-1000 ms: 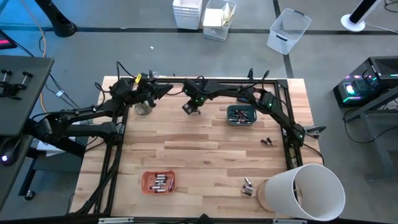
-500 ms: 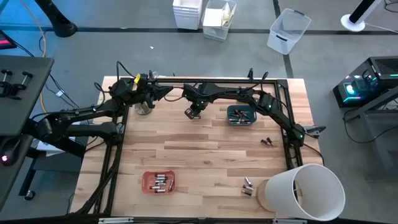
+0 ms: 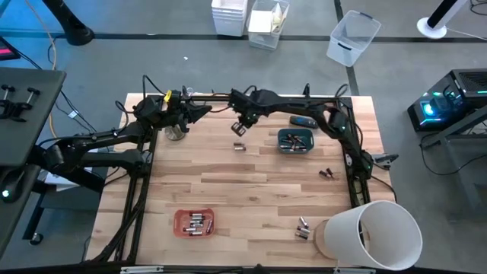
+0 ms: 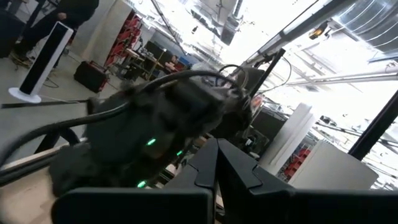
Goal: Sort batteries
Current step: Put the black battery into the blue bin
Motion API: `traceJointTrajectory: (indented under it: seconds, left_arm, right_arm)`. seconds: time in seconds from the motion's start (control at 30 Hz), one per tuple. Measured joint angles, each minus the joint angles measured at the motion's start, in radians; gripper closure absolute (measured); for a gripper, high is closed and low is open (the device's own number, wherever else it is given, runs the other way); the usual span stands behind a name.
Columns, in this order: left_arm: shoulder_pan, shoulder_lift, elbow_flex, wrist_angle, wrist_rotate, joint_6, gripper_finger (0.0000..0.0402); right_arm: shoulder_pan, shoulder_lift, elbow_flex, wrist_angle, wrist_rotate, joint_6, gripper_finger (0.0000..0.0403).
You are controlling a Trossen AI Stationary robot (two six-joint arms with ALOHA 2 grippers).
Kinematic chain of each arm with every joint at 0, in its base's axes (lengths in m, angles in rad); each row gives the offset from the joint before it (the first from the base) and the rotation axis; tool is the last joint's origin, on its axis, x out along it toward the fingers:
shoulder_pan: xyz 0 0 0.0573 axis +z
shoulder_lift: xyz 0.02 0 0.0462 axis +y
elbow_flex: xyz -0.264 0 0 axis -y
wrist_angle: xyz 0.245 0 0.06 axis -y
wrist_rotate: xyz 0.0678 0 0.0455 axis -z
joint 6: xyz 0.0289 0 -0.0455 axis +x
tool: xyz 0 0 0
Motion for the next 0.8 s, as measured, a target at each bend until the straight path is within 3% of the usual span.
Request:
traceJointTrajectory:
  seconds: [0.23, 0.3, 0.43, 0.63, 0.8]
  left_arm:
    - [0.000, 0.000, 0.000, -0.001, 0.019, 0.000, 0.0401]
    - [0.000, 0.000, 0.000, -0.001, 0.033, 0.002, 0.0401]
    - [0.000, 0.000, 0.000, -0.001, 0.055, 0.017, 0.0401]
    - [0.001, 0.000, 0.000, -0.002, 0.053, 0.035, 0.0401]
    - [0.001, 0.000, 0.000, -0.002, 0.053, 0.022, 0.0401]
  right_arm:
    - [0.035, -0.088, -0.006, -0.325, 0.063, -0.058, 0.0374]
    - [0.054, -0.126, -0.073, -0.348, 0.075, -0.066, 0.0374]
    - [0.089, -0.333, -0.364, -0.286, 0.041, 0.037, 0.0374]
    - [0.123, -0.725, -0.833, -0.126, -0.013, 0.374, 0.0374]
    - [0.121, -0.845, -1.043, 0.021, -0.029, 0.537, 0.0374]
